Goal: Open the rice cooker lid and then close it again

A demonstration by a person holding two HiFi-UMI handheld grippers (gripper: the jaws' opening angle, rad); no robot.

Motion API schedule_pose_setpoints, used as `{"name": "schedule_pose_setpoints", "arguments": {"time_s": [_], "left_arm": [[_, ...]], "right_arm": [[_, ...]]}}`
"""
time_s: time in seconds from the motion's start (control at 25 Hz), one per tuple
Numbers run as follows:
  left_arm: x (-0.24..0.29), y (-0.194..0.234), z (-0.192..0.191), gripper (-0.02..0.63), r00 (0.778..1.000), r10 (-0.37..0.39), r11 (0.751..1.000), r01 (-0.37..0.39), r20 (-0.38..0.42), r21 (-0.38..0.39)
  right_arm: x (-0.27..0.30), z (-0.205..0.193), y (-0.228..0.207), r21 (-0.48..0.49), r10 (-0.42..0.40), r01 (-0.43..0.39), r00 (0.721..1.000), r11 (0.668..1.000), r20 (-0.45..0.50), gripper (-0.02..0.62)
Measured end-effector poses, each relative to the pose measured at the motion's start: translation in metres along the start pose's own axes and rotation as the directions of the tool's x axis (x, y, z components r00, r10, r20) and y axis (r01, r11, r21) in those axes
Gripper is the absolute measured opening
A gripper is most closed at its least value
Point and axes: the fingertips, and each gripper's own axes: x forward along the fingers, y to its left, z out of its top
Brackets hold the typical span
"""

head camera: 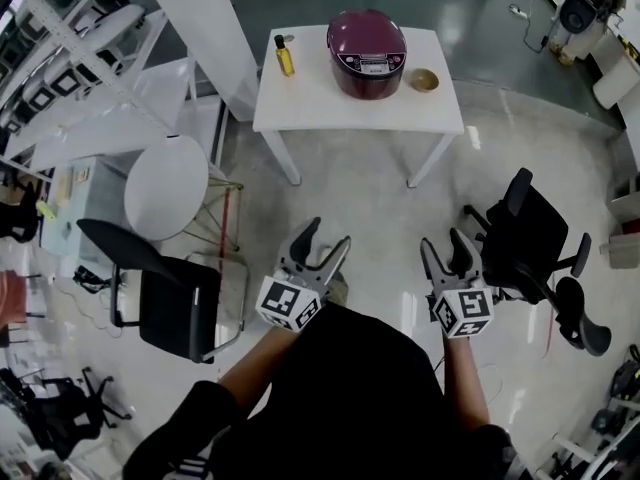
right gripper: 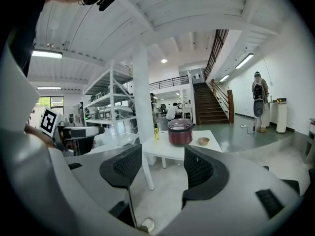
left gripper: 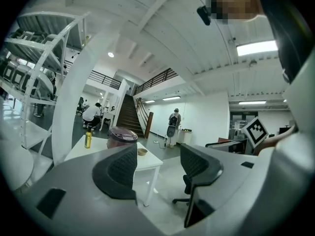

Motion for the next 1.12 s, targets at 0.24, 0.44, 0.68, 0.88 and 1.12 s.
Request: {"name": "schedule_pose_setpoints", "arguments": {"time_s": [0.24,0.44,0.68,0.88,1.12], "left_arm": [[0.033,0.074,0.014,0.252,0.996,0.067,0.997,-0.069,-0.051,-0.026],[0.067,0.118,0.031,0.252,0.996,0.076,0.996,-0.078,-0.054,-0.045],[0.1,0.158,0.047,0.252,0.999,0.028,0.997,-0.03,-0.038,-0.075],[0.128,0.188,0.069,0.252,1.0,0.001,0.998,-0.001,-0.001,-0.06],[0.153,0.209,0.082,0.252,0.999,-0.034,0.998,0.034,0.009,-0.049]], "right_arm": [[0.075,0.042,0.004,-0.045,0.034,-0.032,0.998,0.998,0.045,0.236],[0.13,0.058,0.0,-0.054,0.043,-0.043,0.999,0.998,-0.001,0.236],[0.184,0.076,-0.001,-0.045,0.016,-0.015,1.0,0.999,0.008,0.236],[0.21,0.085,-0.003,-0.041,-0.023,0.023,1.0,0.999,0.005,0.236],[0.232,0.101,-0.009,-0.02,-0.064,0.064,0.998,0.998,0.025,0.236]]}}
